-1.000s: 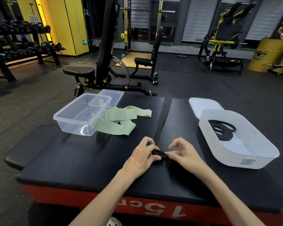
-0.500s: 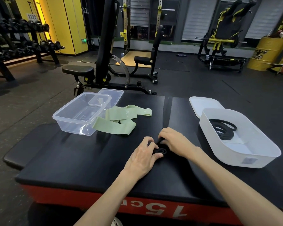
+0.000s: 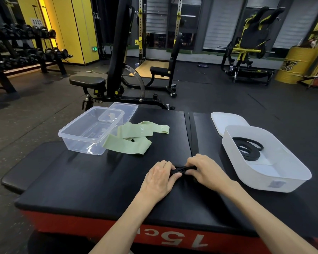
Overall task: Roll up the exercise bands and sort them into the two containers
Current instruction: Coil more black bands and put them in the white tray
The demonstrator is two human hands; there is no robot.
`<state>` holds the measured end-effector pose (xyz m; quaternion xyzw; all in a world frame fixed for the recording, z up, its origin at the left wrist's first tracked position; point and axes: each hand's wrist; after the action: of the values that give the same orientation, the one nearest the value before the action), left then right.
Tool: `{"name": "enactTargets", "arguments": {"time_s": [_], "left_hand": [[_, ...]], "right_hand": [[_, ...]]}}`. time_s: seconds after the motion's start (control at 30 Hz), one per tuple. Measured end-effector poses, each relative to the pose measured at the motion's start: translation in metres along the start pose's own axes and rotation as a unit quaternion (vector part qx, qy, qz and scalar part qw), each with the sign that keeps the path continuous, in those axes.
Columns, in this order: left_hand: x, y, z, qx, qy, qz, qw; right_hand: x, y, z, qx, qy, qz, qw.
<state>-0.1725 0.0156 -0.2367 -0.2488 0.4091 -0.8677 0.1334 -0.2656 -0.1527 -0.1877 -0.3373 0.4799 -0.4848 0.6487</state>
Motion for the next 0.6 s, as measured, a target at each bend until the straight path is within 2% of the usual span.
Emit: {"name": "enactTargets", "arguments": {"time_s": [0.4,0.6], "left_hand": [[0.0,0.002,-0.001,0.004,-0.004,-0.03,1.0],[-0.004,0.003,0.002,0.051,0.045,-0.027,0.997]], "right_hand": [[-0.013,0.027,-0.021,0.125,0.059,0.044,0.989],[-0.009,0.028,-0.019,0.131,0.072,0.065,0.987]]}}
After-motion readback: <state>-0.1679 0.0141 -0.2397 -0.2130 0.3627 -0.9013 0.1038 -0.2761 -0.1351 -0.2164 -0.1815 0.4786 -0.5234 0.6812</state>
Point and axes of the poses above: each hand's wrist, its own z-axis towards the middle knuckle, its own y-axis out of the palm, x = y × z, and after that the axes turned 6 degrees about z, right-handed
